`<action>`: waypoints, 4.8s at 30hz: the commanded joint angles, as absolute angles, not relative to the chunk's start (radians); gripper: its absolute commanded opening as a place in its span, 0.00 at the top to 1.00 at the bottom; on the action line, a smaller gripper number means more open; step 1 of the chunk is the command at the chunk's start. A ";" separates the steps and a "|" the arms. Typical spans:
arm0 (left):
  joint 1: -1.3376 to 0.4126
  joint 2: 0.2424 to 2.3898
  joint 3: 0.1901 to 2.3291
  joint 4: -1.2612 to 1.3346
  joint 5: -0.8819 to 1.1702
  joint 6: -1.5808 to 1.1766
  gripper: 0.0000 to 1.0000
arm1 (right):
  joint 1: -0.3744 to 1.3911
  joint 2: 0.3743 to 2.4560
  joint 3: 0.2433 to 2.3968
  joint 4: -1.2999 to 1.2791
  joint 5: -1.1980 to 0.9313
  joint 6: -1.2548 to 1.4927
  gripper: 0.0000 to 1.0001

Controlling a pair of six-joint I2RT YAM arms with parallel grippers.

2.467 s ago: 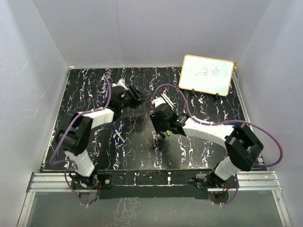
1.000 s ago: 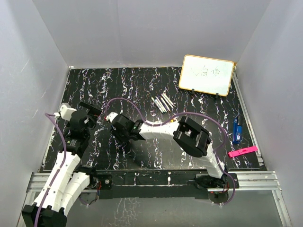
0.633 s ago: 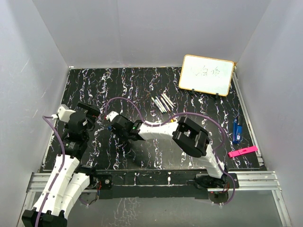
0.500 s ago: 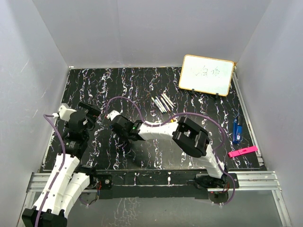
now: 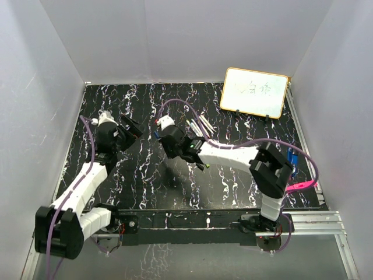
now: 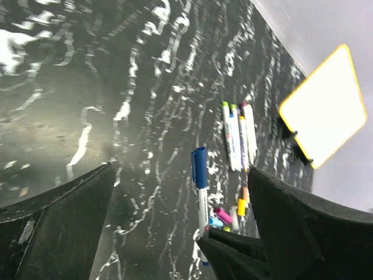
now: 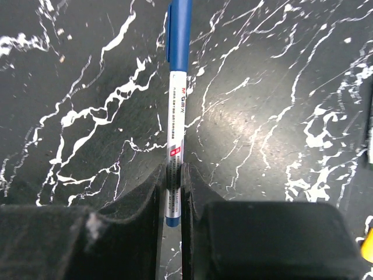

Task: Open the pen caps

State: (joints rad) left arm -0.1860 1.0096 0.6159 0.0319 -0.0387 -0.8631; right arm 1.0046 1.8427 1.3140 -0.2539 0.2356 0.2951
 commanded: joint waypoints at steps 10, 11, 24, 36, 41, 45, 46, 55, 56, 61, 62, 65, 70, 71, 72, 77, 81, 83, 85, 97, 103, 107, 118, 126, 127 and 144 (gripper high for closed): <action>-0.191 1.314 0.642 0.520 0.436 -0.933 0.18 | 0.971 1.663 1.238 -0.193 0.219 0.280 0.97; -0.192 1.320 0.651 0.506 0.443 -0.927 0.18 | 0.971 1.660 1.238 -0.193 0.218 0.280 0.97; -0.213 1.398 0.670 0.483 0.526 -0.905 0.28 | 0.967 1.662 1.261 -0.190 0.225 0.279 0.97; -0.235 1.438 0.669 0.518 0.523 -0.919 0.46 | 0.966 1.654 1.266 -0.175 0.192 0.271 0.97; -0.236 1.440 0.670 0.524 0.516 -0.925 0.67 | 0.965 1.651 1.261 -0.175 0.186 0.270 0.97; -0.237 1.447 0.667 0.534 0.520 -0.931 0.77 | 0.965 1.647 1.258 -0.174 0.179 0.270 0.97; -0.236 1.448 0.665 0.535 0.520 -0.932 0.80 | 0.965 1.645 1.257 -0.175 0.179 0.270 0.97; -0.237 1.452 0.669 0.522 0.519 -0.929 1.00 | 0.960 1.649 1.259 -0.179 0.184 0.271 0.71; -0.238 1.451 0.670 0.522 0.519 -0.931 1.00 | 0.960 1.651 1.260 -0.181 0.185 0.270 0.61; -0.247 1.450 0.672 0.528 0.521 -0.940 1.00 | 0.958 1.668 1.270 -0.184 0.183 0.266 0.46; -0.251 1.448 0.673 0.531 0.523 -0.941 1.00 | 0.958 1.672 1.273 -0.184 0.183 0.266 0.47; -0.269 1.448 0.676 0.541 0.525 -0.951 1.00 | 0.958 1.686 1.280 -0.183 0.180 0.266 0.47; -0.300 1.448 0.677 0.559 0.516 -0.967 1.00 | 0.956 1.715 1.298 -0.179 0.176 0.267 0.54; -0.305 1.448 0.675 0.562 0.514 -0.972 1.00 | 0.956 1.721 1.302 -0.179 0.175 0.266 0.56; -0.311 1.447 0.676 0.566 0.511 -0.976 1.00 | 0.955 1.726 1.303 -0.179 0.172 0.268 0.59; -0.326 1.433 0.679 0.563 0.496 -0.982 1.00 | 0.951 1.733 1.303 -0.174 0.174 0.273 0.72; -0.334 1.428 0.679 0.564 0.488 -0.984 1.00 | 0.947 1.733 1.299 -0.172 0.172 0.275 0.80; -0.336 1.427 0.678 0.566 0.485 -0.986 1.00 | 0.945 1.734 1.297 -0.171 0.172 0.276 0.84; -0.338 1.425 0.679 0.573 0.481 -0.988 1.00 | 0.943 1.735 1.296 -0.170 0.169 0.277 0.91; -0.337 1.401 0.691 0.488 0.296 -0.951 1.00 | 0.937 1.735 1.286 -0.195 0.163 0.289 1.00; -0.336 1.399 0.697 0.495 0.217 -0.959 1.00 | 0.936 1.735 1.271 -0.210 0.151 0.294 1.00; -0.326 1.418 0.719 0.489 0.202 -0.935 1.00 | 0.936 1.733 1.264 -0.224 0.148 0.293 1.00; -0.219 1.489 0.760 0.518 0.240 -0.893 1.00 | 0.928 1.688 1.212 -0.260 0.152 0.298 1.00; -0.182 1.544 0.793 0.533 0.251 -0.887 1.00 | 0.924 1.660 1.181 -0.276 0.157 0.303 1.00; -0.179 1.548 0.796 0.534 0.249 -0.887 1.00 | 0.923 1.655 1.178 -0.277 0.157 0.304 1.00; -0.164 1.561 0.841 0.501 0.173 -0.900 1.00 | 0.922 1.620 1.160 -0.287 0.178 0.310 1.00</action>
State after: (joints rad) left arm -0.1570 1.5791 0.8040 0.4847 0.1951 -0.9188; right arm 0.9226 1.6760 1.1553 -0.2916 0.1585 0.3157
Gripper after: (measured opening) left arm 0.152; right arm 0.126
